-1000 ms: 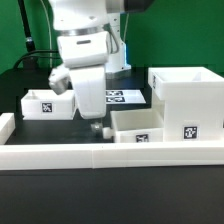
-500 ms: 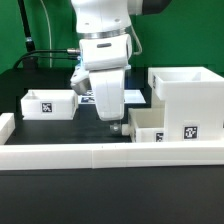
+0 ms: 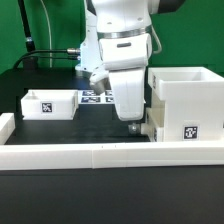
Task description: Assemble drawer
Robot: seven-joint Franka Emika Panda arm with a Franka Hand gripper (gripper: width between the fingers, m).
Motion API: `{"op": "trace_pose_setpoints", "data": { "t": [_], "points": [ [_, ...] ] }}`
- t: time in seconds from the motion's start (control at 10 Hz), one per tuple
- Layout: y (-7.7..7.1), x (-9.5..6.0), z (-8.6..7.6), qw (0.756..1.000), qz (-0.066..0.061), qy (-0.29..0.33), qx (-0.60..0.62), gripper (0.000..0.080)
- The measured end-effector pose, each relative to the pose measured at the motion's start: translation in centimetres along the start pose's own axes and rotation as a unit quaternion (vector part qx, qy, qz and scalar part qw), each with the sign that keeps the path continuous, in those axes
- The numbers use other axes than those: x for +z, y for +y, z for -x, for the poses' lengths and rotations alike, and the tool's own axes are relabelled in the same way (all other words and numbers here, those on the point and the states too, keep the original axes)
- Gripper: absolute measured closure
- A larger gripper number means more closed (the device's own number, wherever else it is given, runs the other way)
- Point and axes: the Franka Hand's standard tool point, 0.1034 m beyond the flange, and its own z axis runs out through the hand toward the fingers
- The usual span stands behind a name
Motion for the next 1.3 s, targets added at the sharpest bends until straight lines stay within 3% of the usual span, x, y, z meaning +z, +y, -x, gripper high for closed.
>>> {"op": "trace_pose_setpoints", "data": {
  "t": [0.3, 0.5, 0.8, 1.3],
  "points": [
    [-0.1, 0.1, 0.0, 1.0, -0.001, 0.0, 0.006, 0.0151],
    [-0.3, -0.3, 1.6, 1.0, 0.003, -0.003, 0.012, 0.0151],
    [-2.6, -2.0, 3.7, 0.999, 0.016, -0.01, 0.028, 0.0151],
    [-4.8, -3.4, 6.4, 0.999, 0.018, -0.016, 0.046, 0.0151]
  ]
}}
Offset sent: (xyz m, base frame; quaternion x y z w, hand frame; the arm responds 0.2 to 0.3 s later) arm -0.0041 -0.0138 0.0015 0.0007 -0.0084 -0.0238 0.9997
